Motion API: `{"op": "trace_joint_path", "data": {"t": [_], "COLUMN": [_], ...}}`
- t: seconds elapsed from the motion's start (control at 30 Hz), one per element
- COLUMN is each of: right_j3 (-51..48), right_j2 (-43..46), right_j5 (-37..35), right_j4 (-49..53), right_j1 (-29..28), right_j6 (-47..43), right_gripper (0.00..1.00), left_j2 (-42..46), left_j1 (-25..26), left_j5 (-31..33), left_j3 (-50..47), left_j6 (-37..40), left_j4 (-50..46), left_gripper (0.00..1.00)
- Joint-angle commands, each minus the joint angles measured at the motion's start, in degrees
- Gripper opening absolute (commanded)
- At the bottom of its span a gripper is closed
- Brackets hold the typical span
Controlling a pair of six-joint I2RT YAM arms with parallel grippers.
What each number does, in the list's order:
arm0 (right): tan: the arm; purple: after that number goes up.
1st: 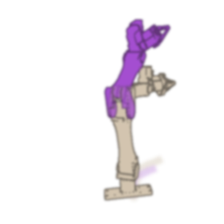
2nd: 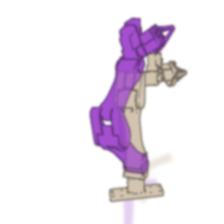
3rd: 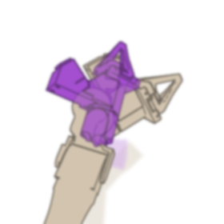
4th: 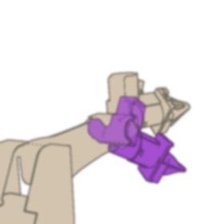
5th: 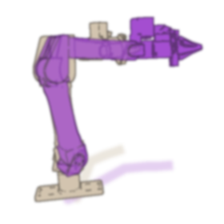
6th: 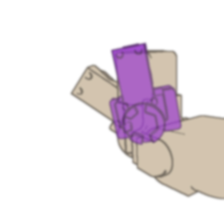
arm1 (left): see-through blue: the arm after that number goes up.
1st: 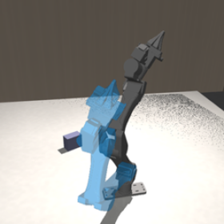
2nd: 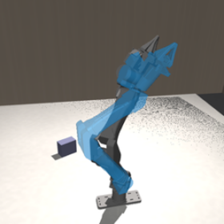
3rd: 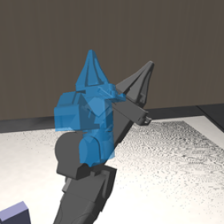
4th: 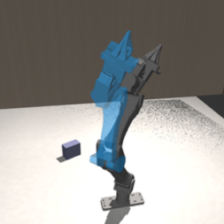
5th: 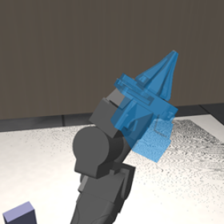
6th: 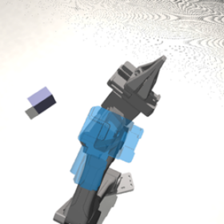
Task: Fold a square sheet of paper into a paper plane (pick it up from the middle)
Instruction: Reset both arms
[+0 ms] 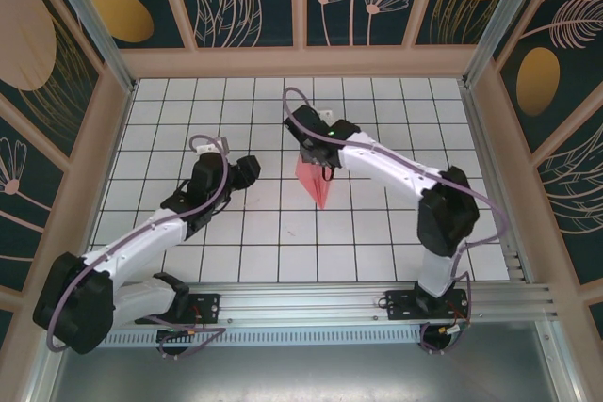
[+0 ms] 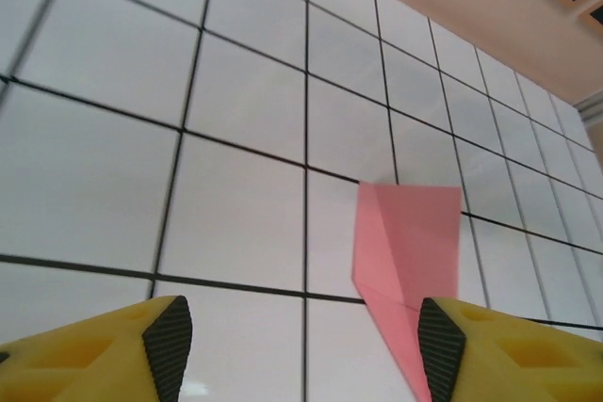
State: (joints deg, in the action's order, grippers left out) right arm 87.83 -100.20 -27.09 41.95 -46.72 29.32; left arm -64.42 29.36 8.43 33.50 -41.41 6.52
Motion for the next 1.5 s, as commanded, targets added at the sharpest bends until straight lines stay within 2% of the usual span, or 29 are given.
{"op": "trace_joint_path", "data": {"t": [0.0,0.07,0.17,0.2,0.27,0.3,0.33,0.4,0.5,0.57,0.67,0.73,0.87,0.97,1.03,1.07,1.1,1.13,1.17,1.27,1.47], "right_j3": [-8.0,-17.2,-32.0,-37.6,-46.5,-49.8,-51.3,-52.9,-57.4,-61.8,-65.5,-68.4,-73.0,-79.5,-77.3,-76.0,-74.9,-74.4,-74.6,-74.5,-74.5], "right_j2": [14.4,22.3,31.1,32.9,33.8,32.9,32.0,29.2,26.9,24.6,20.4,17.6,16.8,10.7,13.0,11.5,12.0,11.9,11.8,11.8,11.9], "right_j5": [-14.8,-19.7,-18.9,-16.8,-10.6,-10.3,-9.4,-1.9,6.2,9.5,13.1,16.5,23.2,27.7,27.5,25.8,25.9,27.5,27.2,27.2,27.2], "right_j4": [-7.6,-16.0,-28.8,-34.7,-44.2,-48.5,-50.2,-53.6,-64.8,-76.6,-88.6,-96.9,-106.4,-125.1,-116.9,-116.9,-113.8,-113.4,-113.6,-113.6,-113.6], "right_j1": [0.2,2.9,13.4,18.0,25.2,28.3,31.1,37.2,40.6,42.0,42.8,43.3,46.4,46.9,46.8,46.8,48.0,48.6,48.4,48.5,48.4], "right_j6": [-4.9,-8.5,-13.6,-16.2,-22.0,-23.2,-21.7,-21.4,-22.4,-23.4,-26.4,-29.2,-29.5,-30.7,-30.6,-30.2,-29.1,-28.4,-28.5,-28.4,-28.4], "right_gripper": [0.54,0.67,0.80,0.80,0.87,0.87,0.91,0.94,0.95,0.97,0.98,0.99,0.99,0.99,0.99,0.99,0.99,0.99,0.99,0.99,0.99], "left_j2": [6.1,9.4,12.9,13.4,13.2,12.5,11.7,8.9,3.4,0.2,-4.7,-7.2,-13.2,-20.2,-23.8,-24.8,-23.6,-23.9,-24.2,-24.1,-23.9], "left_j1": [-0.4,-0.9,-4.0,-5.7,-9.2,-10.6,-12.1,-15.3,-17.0,-18.0,-20.1,-20.1,-23.3,-24.3,-26.2,-26.7,-27.1,-27.4,-27.9,-28.0,-28.0], "left_j5": [13.1,19.0,26.4,26.9,26.6,27.6,28.0,26.5,27.0,23.2,18.7,17.5,11.2,7.4,5.5,5.8,5.7,5.6,4.9,8.0,7.9], "left_j3": [-1.7,-4.0,-7.4,-8.6,-11.5,-12.1,-11.9,-12.9,-18.4,-19.9,-21.4,-21.7,-24.0,-23.3,-24.3,-24.2,-22.6,-21.1,-21.4,-22.2,-22.6], "left_j6": [7.6,11.4,16.6,19.0,23.8,25.2,25.3,25.5,32.4,35.1,34.7,38.0,39.4,39.9,38.2,37.6,36.7,36.3,36.1,35.0,35.3], "left_j4": [-4.0,-2.6,0.8,2.9,8.0,9.5,9.7,12.6,27.6,34.1,43.3,49.3,66.7,72.8,77.5,78.9,73.4,71.1,72.3,73.4,74.0], "left_gripper": [0.74,0.82,0.97,0.98,0.98,0.98,0.99,0.99,0.98,0.98,0.99,0.98,0.99,0.99,0.99,0.98,0.98,0.98,0.98,0.98,0.99]}}
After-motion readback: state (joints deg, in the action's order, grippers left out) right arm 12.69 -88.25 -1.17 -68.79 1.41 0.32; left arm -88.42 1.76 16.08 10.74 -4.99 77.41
